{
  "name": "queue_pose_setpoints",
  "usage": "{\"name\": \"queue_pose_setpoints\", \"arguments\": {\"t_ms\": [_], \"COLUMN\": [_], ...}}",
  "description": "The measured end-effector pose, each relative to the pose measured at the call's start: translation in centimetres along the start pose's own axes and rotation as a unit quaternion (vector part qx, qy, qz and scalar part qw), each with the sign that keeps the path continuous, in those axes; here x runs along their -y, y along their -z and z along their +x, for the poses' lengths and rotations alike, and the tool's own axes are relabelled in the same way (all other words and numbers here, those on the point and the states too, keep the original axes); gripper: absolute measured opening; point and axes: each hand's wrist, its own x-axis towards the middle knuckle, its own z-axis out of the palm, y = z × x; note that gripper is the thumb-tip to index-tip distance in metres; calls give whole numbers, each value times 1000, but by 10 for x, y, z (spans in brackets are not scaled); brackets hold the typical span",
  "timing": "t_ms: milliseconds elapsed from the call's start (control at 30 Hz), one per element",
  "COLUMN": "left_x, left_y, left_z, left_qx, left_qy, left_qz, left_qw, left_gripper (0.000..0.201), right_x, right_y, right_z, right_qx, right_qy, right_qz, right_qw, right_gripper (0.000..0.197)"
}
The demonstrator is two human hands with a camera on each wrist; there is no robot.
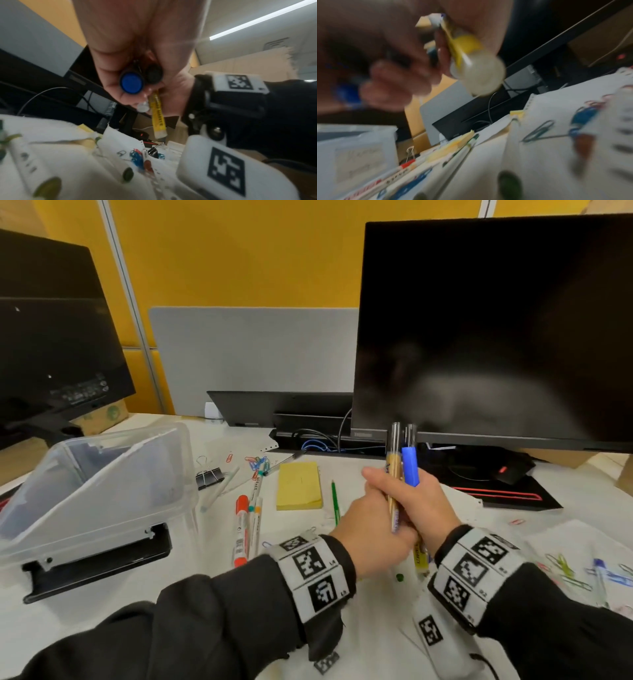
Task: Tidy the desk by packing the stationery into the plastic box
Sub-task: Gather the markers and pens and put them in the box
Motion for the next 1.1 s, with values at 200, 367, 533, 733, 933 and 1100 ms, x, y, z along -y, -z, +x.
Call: {"name": "queue_pose_setpoints", "arguments": {"t_ms": [200,367,533,733,933,1100], "left_x": [5,28,65,83,62,10], "left_y": [27,53,66,75,84,89], "left_z": [-1,9,14,19,13,9], "left_qx": [69,28,-5,-4,-5,-61], "left_qy": [10,180,378,387,295,206], "left_qz": [146,298,396,379,473,351], "left_qw": [987,937,837,841,830,912], "left_gripper": [46,78,53,40,36,18], "right_x": [-2,-3,-6,-7,-5,-6], "right_y": [-17,-19,-2,3,0,-5], "right_z": [11,8,11,15,10,6], "right_qx": [-38,-52,-66,-26,16,37], "right_qy": [10,-14,-49,-90,-119,-135], "right_qz": [-157,-174,-133,-101,8,53], "right_qw": [987,983,988,990,993,989], "right_gripper": [35,37,36,18,10,17]}}
